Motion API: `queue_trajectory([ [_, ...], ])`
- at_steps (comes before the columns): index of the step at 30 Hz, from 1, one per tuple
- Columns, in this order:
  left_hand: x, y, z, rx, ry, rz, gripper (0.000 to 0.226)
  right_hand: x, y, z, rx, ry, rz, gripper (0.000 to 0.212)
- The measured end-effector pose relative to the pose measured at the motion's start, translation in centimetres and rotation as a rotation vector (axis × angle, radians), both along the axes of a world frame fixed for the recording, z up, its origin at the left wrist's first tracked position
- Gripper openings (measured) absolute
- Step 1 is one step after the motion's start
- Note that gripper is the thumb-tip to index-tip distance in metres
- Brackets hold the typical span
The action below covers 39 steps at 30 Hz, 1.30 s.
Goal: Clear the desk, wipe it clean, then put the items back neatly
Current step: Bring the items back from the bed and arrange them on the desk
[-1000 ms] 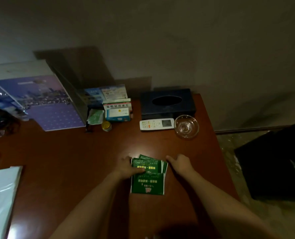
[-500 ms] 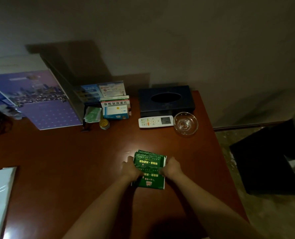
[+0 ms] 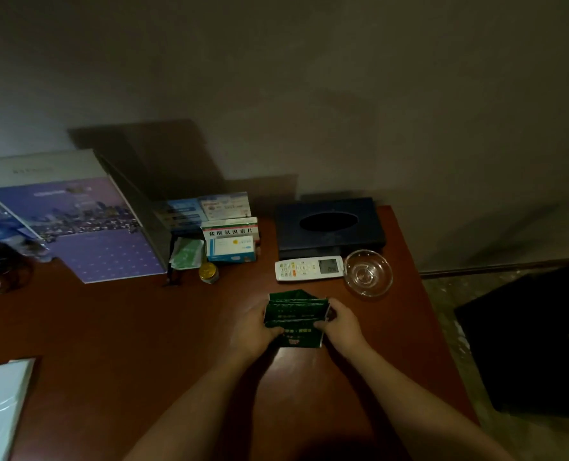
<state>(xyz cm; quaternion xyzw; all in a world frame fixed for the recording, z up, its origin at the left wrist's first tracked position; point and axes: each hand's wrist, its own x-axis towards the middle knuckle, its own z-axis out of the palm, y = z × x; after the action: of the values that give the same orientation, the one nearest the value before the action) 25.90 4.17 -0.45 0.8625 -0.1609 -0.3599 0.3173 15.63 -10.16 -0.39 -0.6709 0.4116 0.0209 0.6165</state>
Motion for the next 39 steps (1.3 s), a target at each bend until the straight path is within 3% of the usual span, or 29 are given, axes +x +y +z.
queue_trajectory([
  [4,0.9,-0.7,0.4,-0.091,-0.052,0.056,0.039,1.3,-0.5,0.8,-0.041,-0.113,-0.041,0.036],
  [7,1.2,-0.7,0.0,-0.075,-0.043,0.055,0.034,1.4,-1.0,0.4,-0.069,-0.074,0.008,0.045],
  [9,1.2,-0.7,-0.4,-0.066,-0.004,0.08,0.043,1.4,-1.2,-0.1,-0.076,-0.017,0.053,0.049],
  [13,1.3,-0.4,-1.5,-0.04,0.004,0.053,0.056,1.7,-1.3,-1.1,-0.181,0.047,0.131,0.034],
  [21,0.4,-1.0,-2.6,-0.045,-0.043,0.083,0.026,2.4,0.1,-4.0,-0.263,0.1,0.13,0.031],
  [25,0.9,-1.8,-1.3,-0.087,-0.082,0.127,0.02,2.5,-0.4,-2.7,-0.302,0.063,0.1,0.029],
  [28,3.0,-3.8,0.7,-0.184,-0.123,0.16,0.033,3.5,-2.8,-0.4,-0.372,-0.05,0.064,0.026],
  [31,5.2,-7.4,2.7,-0.26,-0.172,0.192,0.032,5.5,-6.2,1.4,-0.355,-0.119,-0.052,0.023],
  [39,9.5,-15.4,3.4,-0.164,-0.134,0.261,0.029,10.1,-12.8,3.4,-0.419,0.027,-0.1,0.026],
])
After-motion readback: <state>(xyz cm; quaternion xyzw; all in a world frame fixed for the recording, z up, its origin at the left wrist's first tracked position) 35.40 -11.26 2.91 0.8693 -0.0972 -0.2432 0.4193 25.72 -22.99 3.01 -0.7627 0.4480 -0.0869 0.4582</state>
